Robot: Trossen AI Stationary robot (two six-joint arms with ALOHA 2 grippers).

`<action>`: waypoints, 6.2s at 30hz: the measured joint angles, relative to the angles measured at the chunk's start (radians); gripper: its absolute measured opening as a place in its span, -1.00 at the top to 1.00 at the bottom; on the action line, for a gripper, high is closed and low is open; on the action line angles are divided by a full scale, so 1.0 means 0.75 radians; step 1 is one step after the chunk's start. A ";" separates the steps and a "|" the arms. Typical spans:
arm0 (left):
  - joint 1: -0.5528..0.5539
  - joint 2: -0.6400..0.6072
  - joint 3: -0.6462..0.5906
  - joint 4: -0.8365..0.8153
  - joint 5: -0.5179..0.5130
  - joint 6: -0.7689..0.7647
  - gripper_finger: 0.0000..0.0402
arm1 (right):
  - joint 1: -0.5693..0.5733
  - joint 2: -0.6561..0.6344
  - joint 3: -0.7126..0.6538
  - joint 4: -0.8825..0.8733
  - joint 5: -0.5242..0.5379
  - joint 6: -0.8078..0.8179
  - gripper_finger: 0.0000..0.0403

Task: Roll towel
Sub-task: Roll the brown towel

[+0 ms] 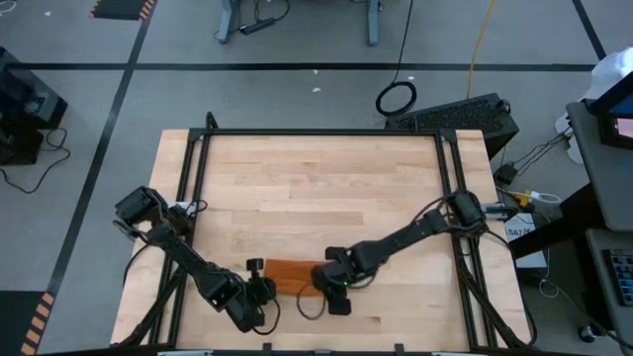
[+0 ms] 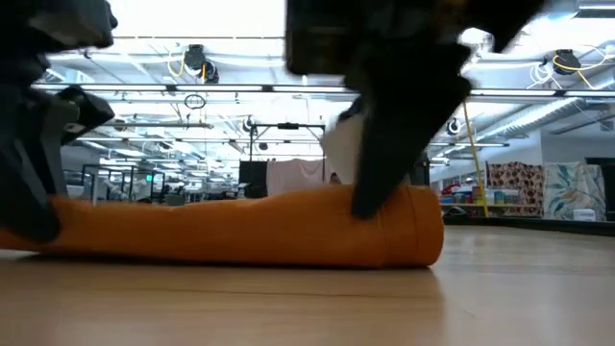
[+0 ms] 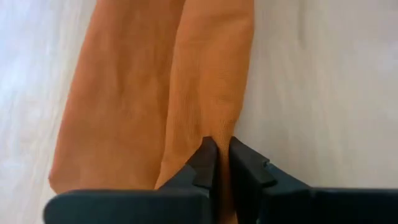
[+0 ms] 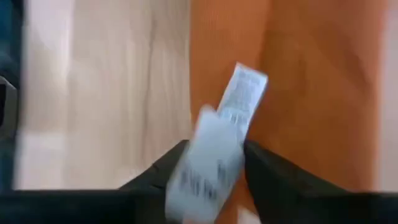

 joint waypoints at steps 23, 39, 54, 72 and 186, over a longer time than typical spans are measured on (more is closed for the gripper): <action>0.339 -0.141 -0.059 0.054 0.542 0.041 0.89 | 0.306 0.052 0.001 -0.034 0.850 0.013 -0.28; 0.326 -0.141 -0.061 0.041 0.454 0.036 0.85 | 0.145 0.078 0.001 -0.034 0.487 0.073 0.51; 0.075 -0.172 -0.038 0.045 0.120 -0.068 -0.01 | -0.071 0.071 0.002 0.105 -0.216 0.013 0.93; -0.059 0.039 -0.027 0.134 -0.186 0.248 -0.05 | -0.175 0.071 0.001 0.123 -0.375 -0.036 0.91; 0.302 -0.112 -0.030 0.112 0.609 -0.102 0.86 | 0.277 0.037 0.010 0.038 0.756 -0.227 -0.23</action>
